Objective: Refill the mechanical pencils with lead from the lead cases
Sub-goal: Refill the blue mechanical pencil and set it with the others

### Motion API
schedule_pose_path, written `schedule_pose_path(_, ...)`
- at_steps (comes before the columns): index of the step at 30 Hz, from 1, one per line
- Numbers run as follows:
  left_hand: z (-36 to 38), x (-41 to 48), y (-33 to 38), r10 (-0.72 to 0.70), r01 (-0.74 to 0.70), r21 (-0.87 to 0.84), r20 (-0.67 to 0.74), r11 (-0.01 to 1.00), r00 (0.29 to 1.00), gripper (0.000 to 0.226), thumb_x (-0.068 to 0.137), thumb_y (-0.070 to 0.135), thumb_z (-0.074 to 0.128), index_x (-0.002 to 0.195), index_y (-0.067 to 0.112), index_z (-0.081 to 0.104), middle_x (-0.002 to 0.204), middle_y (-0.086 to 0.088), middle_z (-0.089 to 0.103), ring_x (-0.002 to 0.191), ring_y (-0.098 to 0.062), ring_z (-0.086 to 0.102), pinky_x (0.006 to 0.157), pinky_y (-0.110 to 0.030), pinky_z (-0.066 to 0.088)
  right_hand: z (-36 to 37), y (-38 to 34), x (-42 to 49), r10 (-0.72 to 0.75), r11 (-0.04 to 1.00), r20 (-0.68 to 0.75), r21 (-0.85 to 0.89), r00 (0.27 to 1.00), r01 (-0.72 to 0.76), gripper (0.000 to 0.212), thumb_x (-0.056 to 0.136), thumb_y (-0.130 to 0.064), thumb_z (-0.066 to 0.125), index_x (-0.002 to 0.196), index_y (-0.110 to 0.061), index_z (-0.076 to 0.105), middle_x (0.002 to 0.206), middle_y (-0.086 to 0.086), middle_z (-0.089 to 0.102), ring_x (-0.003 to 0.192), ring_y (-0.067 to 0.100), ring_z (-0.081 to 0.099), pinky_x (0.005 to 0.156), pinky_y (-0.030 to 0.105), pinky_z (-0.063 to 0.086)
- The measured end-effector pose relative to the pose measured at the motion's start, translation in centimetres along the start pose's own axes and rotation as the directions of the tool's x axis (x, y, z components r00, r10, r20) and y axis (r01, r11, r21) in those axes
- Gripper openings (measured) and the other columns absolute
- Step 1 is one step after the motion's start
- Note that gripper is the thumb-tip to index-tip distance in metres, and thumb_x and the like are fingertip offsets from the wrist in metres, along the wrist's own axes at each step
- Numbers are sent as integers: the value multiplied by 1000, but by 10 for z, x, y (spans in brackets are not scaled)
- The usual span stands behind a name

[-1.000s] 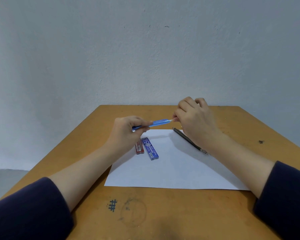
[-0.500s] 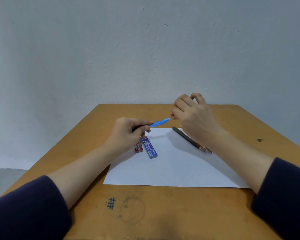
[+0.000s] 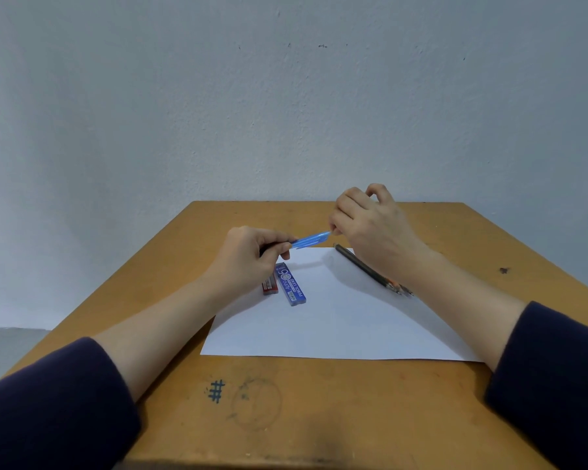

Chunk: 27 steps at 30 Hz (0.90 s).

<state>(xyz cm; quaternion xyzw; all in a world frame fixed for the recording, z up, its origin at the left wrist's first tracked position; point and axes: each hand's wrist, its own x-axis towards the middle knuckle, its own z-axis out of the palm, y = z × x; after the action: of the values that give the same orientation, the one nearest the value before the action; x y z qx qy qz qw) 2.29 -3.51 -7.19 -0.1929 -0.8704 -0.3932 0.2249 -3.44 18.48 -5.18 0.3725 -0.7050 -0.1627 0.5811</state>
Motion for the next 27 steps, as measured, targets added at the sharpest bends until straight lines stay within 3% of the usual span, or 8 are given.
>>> schedule_pose_path(5,-1,-3,6,35,-35,62,12,997,999,24,90,-4,57,108,3,71,79,-5,71,53,13,52,52,-3,34,4,-2,-1,-25,997,69,-71,997,30,15,81,-6,56,70,-15,59,75,0,58,76,20,58,76,36,35)
schedule_pose_path(7,-2,-3,8,46,-47,79,17,996,999,24,90,-4,57,109,2,70,83,-9,72,55,16,52,54,-1,34,2,-3,-2,-15,997,103,-76,995,23,12,77,-6,61,70,-16,59,74,0,58,75,20,57,77,36,34)
schedule_pose_path(15,-6,-2,10,77,-81,115,43,990,996,23,90,-4,58,110,0,69,83,-8,71,51,16,50,51,-1,33,-4,-8,1,73,997,141,22,987,-77,28,83,-9,39,66,-15,60,69,0,57,70,22,57,70,35,33)
schedule_pose_path(21,-7,-2,9,149,-150,125,10,981,989,22,86,-7,61,105,-3,70,86,-11,73,59,8,53,58,3,33,-9,-11,2,160,966,180,174,970,-192,31,82,-12,34,67,-13,62,68,1,58,67,24,59,64,29,47)
schedule_pose_path(25,-9,-1,4,187,-185,120,-7,975,982,23,86,-7,61,106,-2,70,91,-11,73,65,23,53,63,3,36,-10,-13,3,186,953,213,198,959,-229,33,81,-12,32,68,-13,62,68,2,57,67,24,58,62,30,46)
schedule_pose_path(27,-9,0,2,217,-213,141,-7,967,976,23,86,-6,62,106,0,71,89,-10,74,63,18,54,63,2,37,-12,-12,5,164,967,219,159,962,-201,33,79,-8,31,68,-13,62,68,2,57,67,25,57,62,30,47)
